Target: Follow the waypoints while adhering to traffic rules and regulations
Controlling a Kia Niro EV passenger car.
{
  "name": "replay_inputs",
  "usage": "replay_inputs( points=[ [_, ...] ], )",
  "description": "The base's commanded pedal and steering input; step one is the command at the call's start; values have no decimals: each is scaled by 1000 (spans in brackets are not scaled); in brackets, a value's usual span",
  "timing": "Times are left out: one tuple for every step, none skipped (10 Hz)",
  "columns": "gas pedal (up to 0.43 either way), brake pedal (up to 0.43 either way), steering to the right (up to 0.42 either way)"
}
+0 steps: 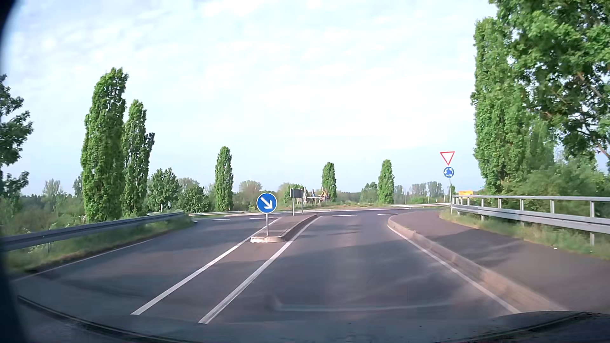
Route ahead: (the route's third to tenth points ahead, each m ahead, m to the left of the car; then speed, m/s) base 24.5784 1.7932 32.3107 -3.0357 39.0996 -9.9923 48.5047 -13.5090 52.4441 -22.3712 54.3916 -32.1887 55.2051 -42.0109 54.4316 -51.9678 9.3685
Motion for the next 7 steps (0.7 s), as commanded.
replay_inputs(
  points=[
    [0, 6, 10],
    [0, 6, 9],
    [0, 12, 9],
    [0, 12, 9],
    [0, 18, 10],
    [0, 37, 10],
    [0, 49, 10]
  ],
)
